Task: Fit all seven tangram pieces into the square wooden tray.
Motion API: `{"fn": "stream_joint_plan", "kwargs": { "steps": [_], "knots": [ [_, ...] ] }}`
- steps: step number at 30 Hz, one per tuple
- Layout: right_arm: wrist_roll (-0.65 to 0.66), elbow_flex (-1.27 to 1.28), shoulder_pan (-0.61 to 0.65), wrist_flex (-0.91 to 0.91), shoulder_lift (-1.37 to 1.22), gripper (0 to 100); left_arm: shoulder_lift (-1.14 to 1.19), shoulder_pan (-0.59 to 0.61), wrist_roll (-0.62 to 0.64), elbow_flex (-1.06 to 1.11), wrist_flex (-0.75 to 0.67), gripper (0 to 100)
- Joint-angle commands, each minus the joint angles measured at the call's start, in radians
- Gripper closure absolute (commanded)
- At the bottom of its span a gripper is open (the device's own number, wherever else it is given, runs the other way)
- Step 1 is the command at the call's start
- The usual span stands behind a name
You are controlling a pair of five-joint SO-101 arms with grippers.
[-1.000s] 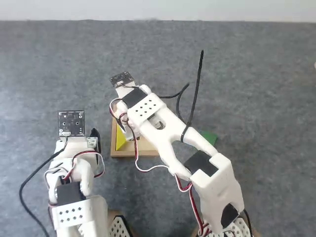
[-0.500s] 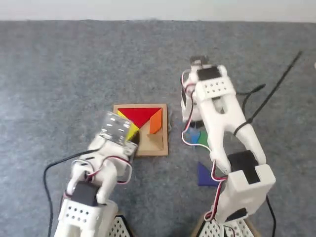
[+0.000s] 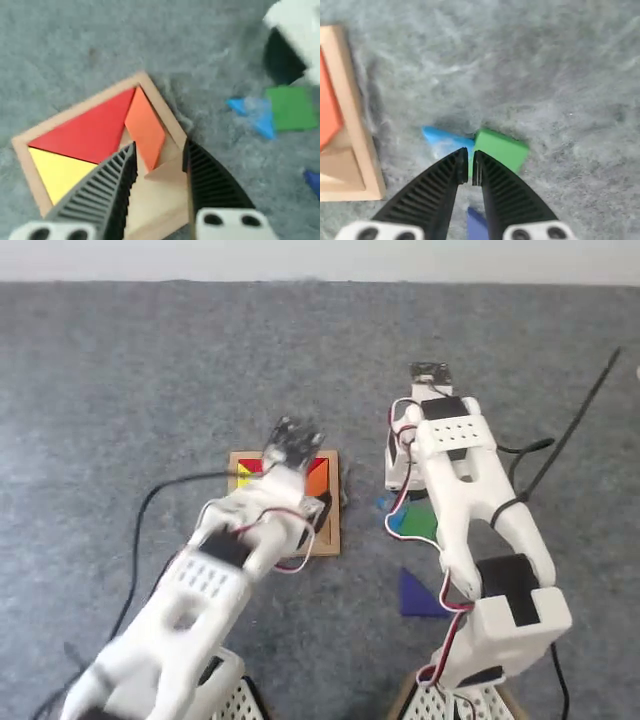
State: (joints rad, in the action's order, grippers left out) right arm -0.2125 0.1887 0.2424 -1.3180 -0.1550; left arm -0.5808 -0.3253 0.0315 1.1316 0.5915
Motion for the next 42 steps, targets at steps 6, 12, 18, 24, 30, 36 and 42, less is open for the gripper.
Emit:
{"fn": "stream_joint_plan", "kwargs": {
  "steps": [6, 12, 18, 24, 30, 36, 42],
  "knots": [
    [-0.011, -0.006, -0.004, 0.012, 0.019, 96.9, 0.259, 0.012, -0.006, -0.191, 0.057, 96],
    [-0.011, -0.008, -0.004, 0.012, 0.018, 96.9, 0.241, 0.012, -0.006, -0.171, 0.054, 96],
    [-0.011, -0.009, -0.004, 0.012, 0.018, 96.9, 0.235, 0.000, -0.005, -0.163, 0.083, 97],
    [-0.011, -0.006, -0.004, 0.036, 0.016, 96.9, 0.250, -0.092, -0.005, -0.173, 0.061, 97],
    [-0.011, -0.006, -0.007, 0.038, 0.016, 96.9, 0.431, -0.071, 0.009, -0.343, 0.198, 97],
    [-0.011, -0.006, -0.012, 0.038, 0.016, 96.9, 0.571, -0.061, 0.037, -0.476, 0.311, 99],
    [-0.011, -0.006, -0.012, 0.038, 0.016, 96.9, 0.559, -0.043, 0.037, -0.460, 0.318, 99]
  ]
}}
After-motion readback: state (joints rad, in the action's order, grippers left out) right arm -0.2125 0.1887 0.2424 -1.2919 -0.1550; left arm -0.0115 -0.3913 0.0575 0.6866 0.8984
